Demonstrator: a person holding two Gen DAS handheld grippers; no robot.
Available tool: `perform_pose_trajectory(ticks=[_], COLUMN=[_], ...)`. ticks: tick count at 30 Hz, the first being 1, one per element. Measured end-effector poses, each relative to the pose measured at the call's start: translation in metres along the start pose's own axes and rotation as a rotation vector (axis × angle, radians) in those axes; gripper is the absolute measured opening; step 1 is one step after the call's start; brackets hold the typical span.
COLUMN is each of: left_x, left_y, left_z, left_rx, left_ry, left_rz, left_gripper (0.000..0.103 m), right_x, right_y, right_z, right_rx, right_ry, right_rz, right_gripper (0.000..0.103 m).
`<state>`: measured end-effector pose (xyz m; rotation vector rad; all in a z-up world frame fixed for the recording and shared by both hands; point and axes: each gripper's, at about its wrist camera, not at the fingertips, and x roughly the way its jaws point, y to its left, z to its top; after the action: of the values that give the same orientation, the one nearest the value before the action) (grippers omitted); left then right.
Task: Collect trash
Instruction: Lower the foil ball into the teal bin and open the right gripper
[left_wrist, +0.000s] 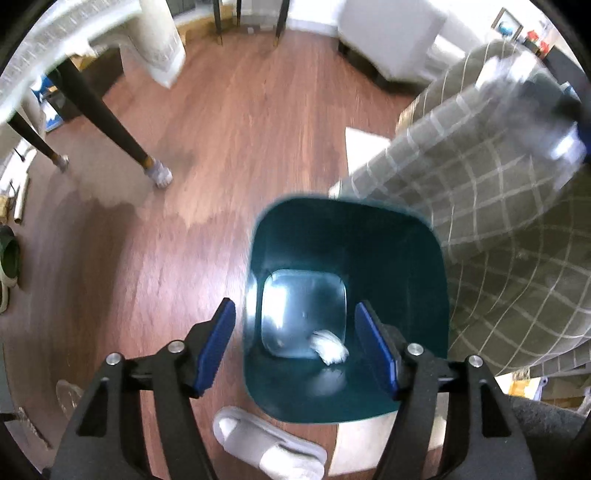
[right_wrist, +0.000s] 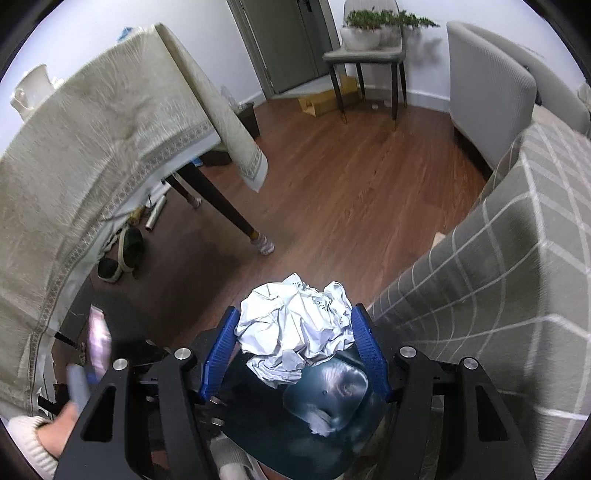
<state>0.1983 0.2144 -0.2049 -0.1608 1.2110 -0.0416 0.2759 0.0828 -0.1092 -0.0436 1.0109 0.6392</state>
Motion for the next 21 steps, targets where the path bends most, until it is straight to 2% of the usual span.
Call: perform_pose_trajectory(ticks=[10,16,21], left_x=[-0.084,-0.124,-0.145], left_y=[0.014,0.007,-0.003], left_z=[0.021,0.033,0.04], left_rx=[-0.056,-0.022,-0.015], left_ry=[-0.273,-0.403,-0.461], left_rz=[-0.021,0.021,-0.014], left_gripper=[0.059,0.053,0.045], right_x=[0.046,0.073,0.093], right_y=[0.001,0.008,0.012], right_z=[-0.02,-0.039,-0.056], right_rx=[-0.004,-0.039,-0.069], right_ry=[0.117,0.19,0.25], right_rz=[-0.039,-0.057,-0.07], right_gripper=[0.063,0.063,0.063])
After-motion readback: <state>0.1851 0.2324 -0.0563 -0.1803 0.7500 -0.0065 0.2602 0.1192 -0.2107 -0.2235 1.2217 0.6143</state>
